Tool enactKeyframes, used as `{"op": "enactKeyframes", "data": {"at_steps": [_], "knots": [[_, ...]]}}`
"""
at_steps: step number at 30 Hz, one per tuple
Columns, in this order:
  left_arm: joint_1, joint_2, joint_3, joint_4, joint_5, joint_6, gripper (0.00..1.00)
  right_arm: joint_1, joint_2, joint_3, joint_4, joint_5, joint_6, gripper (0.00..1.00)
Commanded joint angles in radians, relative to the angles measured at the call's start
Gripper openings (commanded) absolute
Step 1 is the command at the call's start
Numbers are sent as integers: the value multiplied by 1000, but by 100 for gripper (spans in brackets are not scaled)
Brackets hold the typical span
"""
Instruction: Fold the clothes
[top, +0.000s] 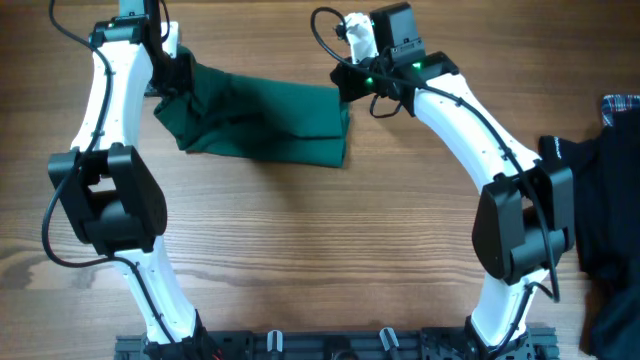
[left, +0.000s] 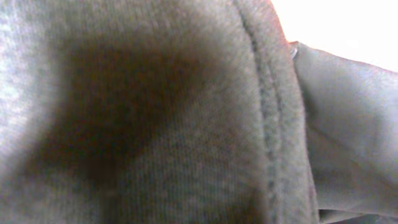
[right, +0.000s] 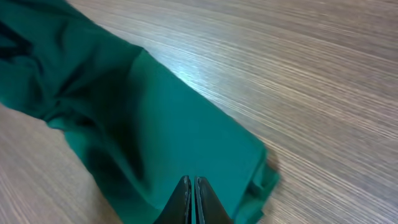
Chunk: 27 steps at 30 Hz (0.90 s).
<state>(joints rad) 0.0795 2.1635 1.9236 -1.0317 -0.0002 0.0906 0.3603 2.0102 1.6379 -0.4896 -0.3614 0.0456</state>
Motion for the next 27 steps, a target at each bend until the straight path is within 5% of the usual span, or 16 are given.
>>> {"op": "enactKeyframes", "data": {"at_steps": [1, 7, 12, 18, 27], "knots": [[-3, -31, 21, 3, 37, -21, 4, 9, 53, -15, 23, -107, 6, 5], [-3, -31, 21, 3, 37, -20, 4, 122, 174, -15, 240, -270, 10, 4], [-4, -32, 21, 3, 37, -20, 4, 270, 235, -15, 367, -57, 10, 4], [-3, -32, 21, -20, 37, -20, 4, 307, 337, -14, 606, -27, 45, 4], [-3, -32, 21, -23, 37, -20, 4, 297, 319, 153, 513, 125, 164, 4]]}}
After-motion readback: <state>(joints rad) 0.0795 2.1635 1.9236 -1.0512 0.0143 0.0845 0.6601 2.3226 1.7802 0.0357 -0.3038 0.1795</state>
